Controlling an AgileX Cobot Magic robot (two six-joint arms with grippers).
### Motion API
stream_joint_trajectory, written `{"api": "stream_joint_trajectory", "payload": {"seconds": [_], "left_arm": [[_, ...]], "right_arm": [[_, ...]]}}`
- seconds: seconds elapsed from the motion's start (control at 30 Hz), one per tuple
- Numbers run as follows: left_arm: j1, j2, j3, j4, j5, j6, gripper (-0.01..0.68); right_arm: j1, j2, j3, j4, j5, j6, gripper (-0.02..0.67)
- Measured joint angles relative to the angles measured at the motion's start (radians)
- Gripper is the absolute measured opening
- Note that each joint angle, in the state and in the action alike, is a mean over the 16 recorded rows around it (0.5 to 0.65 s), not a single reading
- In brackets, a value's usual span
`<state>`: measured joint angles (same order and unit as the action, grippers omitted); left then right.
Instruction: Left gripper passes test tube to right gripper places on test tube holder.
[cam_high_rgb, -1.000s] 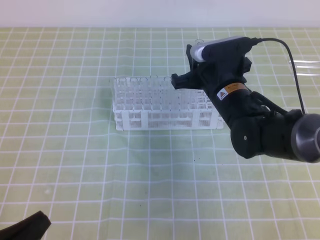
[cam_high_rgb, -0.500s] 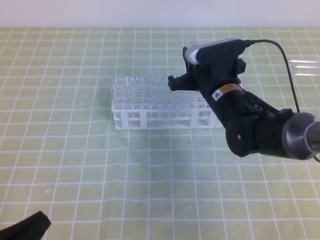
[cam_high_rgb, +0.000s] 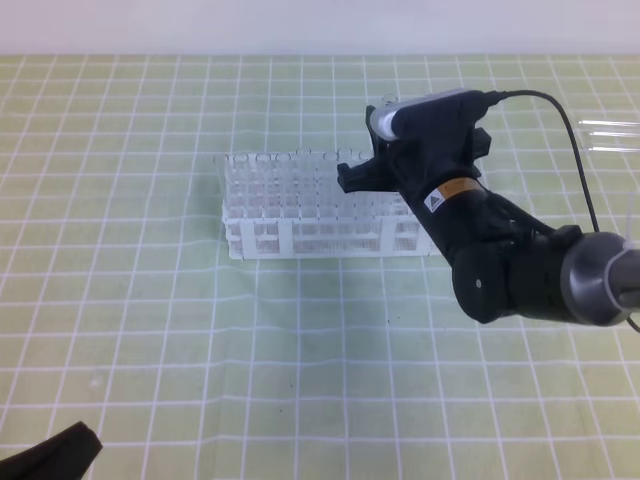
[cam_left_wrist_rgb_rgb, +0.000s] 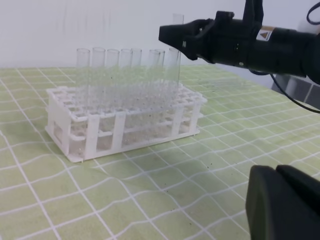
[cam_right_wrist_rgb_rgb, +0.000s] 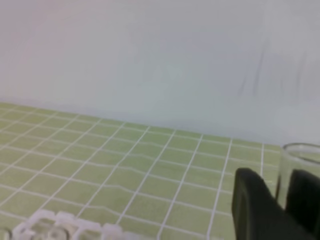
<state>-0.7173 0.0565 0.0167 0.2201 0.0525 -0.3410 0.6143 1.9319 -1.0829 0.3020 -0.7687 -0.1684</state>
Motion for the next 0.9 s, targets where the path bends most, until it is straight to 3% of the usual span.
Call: {"api": "stream_joint_trajectory", "payload": {"seconds": [0.9], "left_arm": [[0.000,-0.002,-0.004,-0.001,0.081,0.000,-0.002]], "right_arm": [[0.000,0.000,0.033,-0.038,-0.039,0.026,0.089]]}}
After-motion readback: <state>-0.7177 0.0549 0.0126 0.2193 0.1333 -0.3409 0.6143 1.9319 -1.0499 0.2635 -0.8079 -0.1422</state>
